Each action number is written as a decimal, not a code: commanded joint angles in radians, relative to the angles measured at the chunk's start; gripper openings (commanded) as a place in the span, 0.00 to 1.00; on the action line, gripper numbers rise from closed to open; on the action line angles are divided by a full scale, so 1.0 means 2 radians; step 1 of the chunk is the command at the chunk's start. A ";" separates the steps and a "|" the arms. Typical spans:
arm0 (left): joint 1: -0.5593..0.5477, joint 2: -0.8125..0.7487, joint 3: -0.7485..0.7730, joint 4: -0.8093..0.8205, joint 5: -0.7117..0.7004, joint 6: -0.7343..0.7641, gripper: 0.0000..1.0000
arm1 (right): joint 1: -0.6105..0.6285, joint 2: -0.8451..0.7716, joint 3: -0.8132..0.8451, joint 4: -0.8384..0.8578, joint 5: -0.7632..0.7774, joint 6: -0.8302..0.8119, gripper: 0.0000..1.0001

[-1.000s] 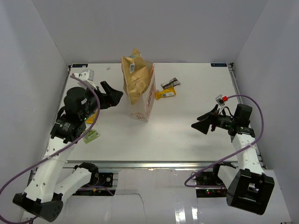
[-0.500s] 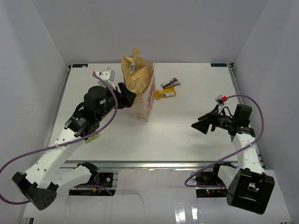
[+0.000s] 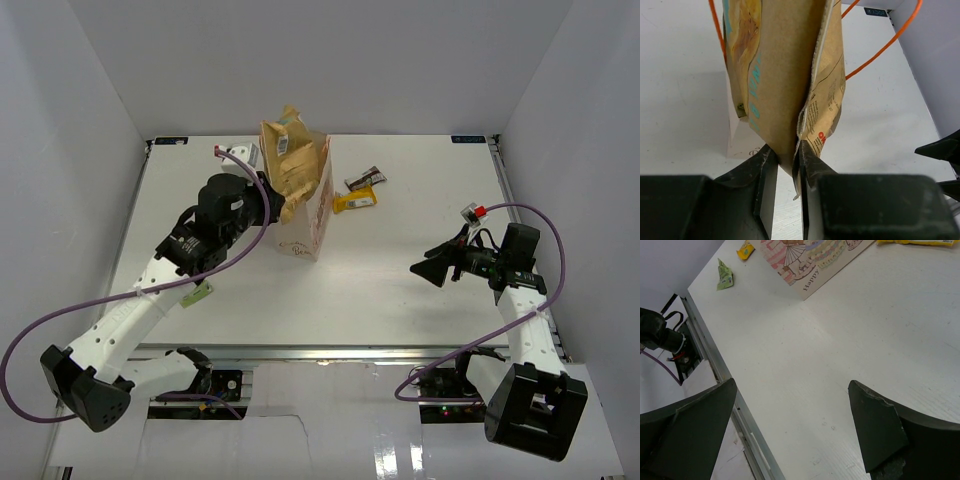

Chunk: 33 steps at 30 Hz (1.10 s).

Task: Place the snacks into the paper bag

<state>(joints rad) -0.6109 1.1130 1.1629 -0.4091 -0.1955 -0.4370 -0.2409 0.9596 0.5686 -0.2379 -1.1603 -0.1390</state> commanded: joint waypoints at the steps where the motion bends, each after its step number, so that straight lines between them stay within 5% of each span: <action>1: -0.002 -0.023 0.034 0.011 0.013 0.011 0.19 | -0.001 -0.008 0.018 -0.003 -0.001 -0.009 0.98; 5: -0.002 -0.019 0.087 -0.010 0.015 0.024 0.09 | -0.001 -0.009 0.016 -0.002 -0.001 -0.009 0.98; 15: -0.001 0.123 0.322 -0.190 0.035 0.041 0.09 | -0.001 -0.013 0.013 0.000 -0.003 -0.011 0.98; 25: 0.006 0.153 0.345 -0.222 0.059 0.017 0.11 | -0.003 -0.020 0.010 0.000 -0.010 -0.010 0.98; 33: 0.006 0.121 0.373 -0.201 0.069 0.005 0.00 | -0.004 -0.022 0.008 0.001 -0.015 -0.010 0.98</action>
<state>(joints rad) -0.6041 1.4338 1.8351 -0.8558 -0.0822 -0.4084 -0.2420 0.9337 0.5682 -0.2379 -1.1622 -0.1402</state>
